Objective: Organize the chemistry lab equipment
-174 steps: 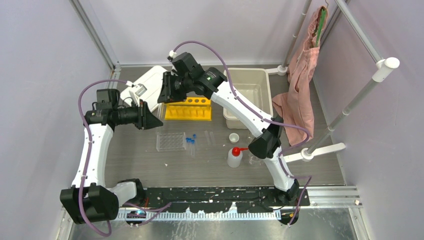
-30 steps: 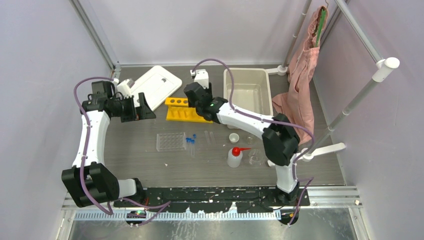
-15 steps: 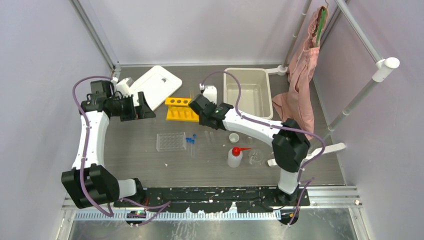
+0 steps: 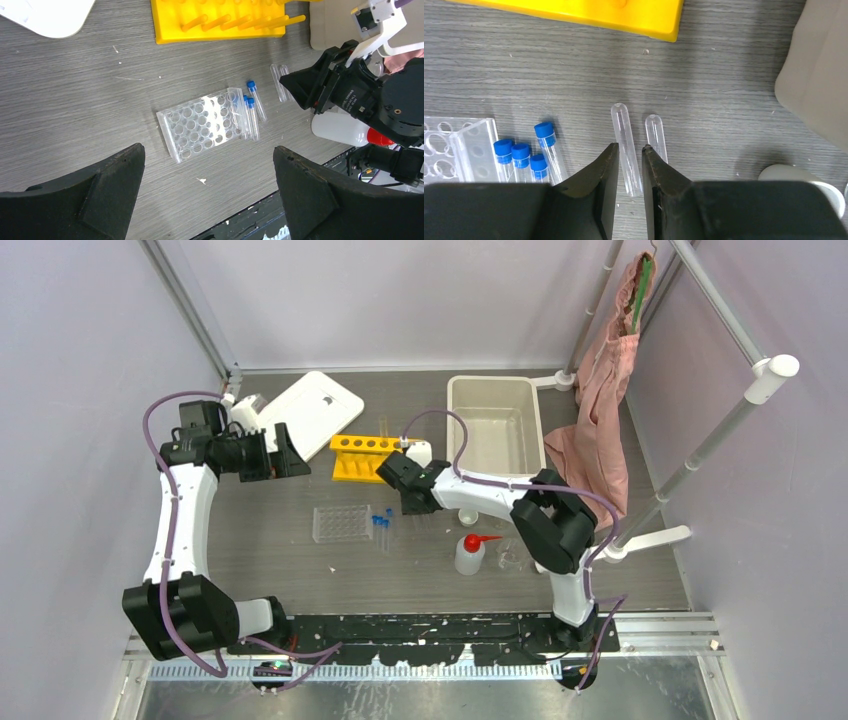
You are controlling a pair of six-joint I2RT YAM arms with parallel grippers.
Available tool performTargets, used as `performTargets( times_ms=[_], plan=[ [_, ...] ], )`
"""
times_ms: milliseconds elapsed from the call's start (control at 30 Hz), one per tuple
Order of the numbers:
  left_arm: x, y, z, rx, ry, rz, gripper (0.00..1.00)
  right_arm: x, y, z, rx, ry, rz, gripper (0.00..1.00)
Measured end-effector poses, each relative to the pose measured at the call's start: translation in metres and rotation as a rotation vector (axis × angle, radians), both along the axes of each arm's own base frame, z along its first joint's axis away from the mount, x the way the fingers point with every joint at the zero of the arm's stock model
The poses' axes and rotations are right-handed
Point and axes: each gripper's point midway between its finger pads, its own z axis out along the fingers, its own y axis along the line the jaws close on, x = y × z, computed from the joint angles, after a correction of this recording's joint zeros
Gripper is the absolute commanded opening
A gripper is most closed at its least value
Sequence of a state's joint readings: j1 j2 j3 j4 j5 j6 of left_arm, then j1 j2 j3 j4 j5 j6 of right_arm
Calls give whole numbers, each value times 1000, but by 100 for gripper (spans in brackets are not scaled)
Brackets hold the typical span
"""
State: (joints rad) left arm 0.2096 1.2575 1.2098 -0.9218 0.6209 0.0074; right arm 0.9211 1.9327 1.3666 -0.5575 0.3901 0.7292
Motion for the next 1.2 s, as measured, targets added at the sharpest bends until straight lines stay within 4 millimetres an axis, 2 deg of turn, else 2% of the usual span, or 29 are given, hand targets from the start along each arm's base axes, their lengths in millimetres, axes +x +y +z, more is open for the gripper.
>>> performTargets(
  times_ms=[267, 367, 433, 500, 600, 800, 900, 1100, 1200],
  plan=[
    [-1, 0, 0, 0, 0, 0, 100, -2, 2, -21, -24, 37, 1, 30],
    [-1, 0, 1, 0, -1, 0, 100, 1, 6, -21, -19, 35, 0, 29],
    [-2, 0, 2, 1, -5, 0, 100, 3, 9, -21, -13, 34, 1, 25],
    [-2, 0, 3, 3, -11, -1, 100, 4, 12, -21, -10, 34, 2, 15],
    [-3, 0, 4, 4, -15, -1, 100, 5, 16, -20, 0, 37, 5, 4],
    [-6, -6, 7, -20, -16, -24, 97, 5, 26, -5, 38, 27, 16, 1],
    [-10, -12, 11, -45, -29, -58, 95, 0, 39, 22, 109, 2, 44, 1],
    [-20, -29, 27, -124, -73, -130, 85, -13, 100, 133, 419, -127, 136, 1],
    [-27, -39, 39, -169, -110, -180, 81, -18, 130, 181, 564, -178, 171, 1]
  ],
)
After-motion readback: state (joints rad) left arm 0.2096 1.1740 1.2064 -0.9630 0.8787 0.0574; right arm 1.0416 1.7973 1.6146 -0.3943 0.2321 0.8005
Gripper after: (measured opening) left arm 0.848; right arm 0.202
